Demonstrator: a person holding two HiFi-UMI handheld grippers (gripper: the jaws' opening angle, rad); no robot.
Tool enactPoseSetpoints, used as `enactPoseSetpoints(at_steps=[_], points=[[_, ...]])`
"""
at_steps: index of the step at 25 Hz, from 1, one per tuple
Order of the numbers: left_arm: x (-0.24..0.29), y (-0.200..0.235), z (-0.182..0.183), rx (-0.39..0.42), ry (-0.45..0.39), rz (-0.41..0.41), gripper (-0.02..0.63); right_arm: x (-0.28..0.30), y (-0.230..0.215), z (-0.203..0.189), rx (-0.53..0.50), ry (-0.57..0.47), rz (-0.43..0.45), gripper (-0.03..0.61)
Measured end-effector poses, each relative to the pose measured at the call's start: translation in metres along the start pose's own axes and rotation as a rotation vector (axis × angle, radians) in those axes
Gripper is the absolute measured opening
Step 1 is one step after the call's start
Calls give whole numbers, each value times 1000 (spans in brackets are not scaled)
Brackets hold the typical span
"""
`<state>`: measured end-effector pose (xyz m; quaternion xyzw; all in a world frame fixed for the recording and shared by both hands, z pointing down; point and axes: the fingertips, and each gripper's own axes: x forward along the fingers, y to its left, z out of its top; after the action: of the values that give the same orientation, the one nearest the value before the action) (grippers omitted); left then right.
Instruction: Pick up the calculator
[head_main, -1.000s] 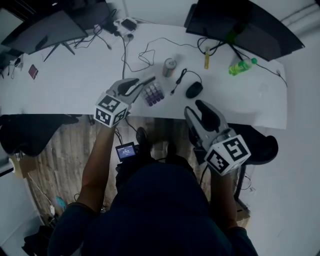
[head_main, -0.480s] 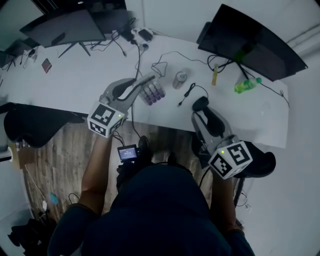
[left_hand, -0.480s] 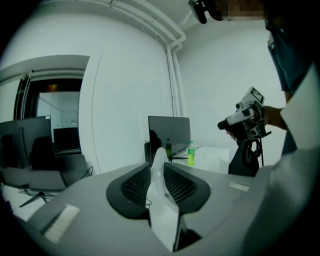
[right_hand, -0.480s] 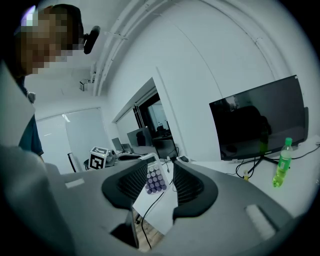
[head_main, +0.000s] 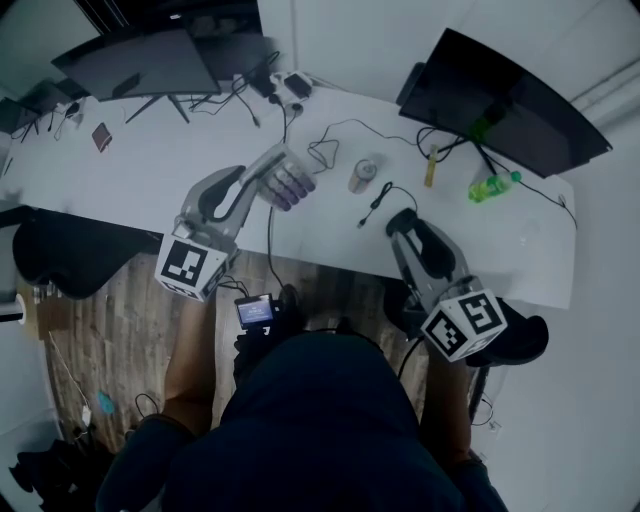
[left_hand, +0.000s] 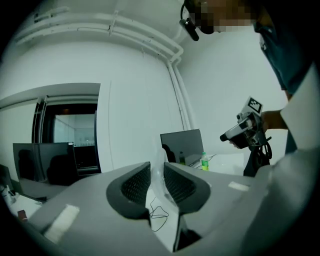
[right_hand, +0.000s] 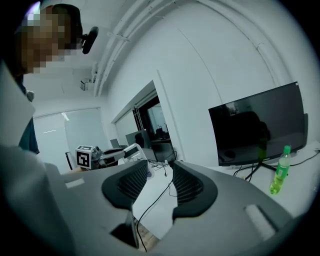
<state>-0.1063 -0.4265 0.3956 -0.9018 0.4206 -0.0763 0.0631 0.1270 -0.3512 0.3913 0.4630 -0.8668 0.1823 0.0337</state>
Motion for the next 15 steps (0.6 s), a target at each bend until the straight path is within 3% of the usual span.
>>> enactPoseSetpoints(at_steps=[5, 9, 15], points=[[-17, 0, 10, 13, -22, -1, 78, -1, 3, 8, -16, -37, 7, 147], [-24, -2, 27, -20, -122, -49, 78, -1, 9, 13, -30, -62, 19, 147], [-34, -2, 18, -46, -93, -65, 78, 7, 14, 6, -61, -25, 0, 147]])
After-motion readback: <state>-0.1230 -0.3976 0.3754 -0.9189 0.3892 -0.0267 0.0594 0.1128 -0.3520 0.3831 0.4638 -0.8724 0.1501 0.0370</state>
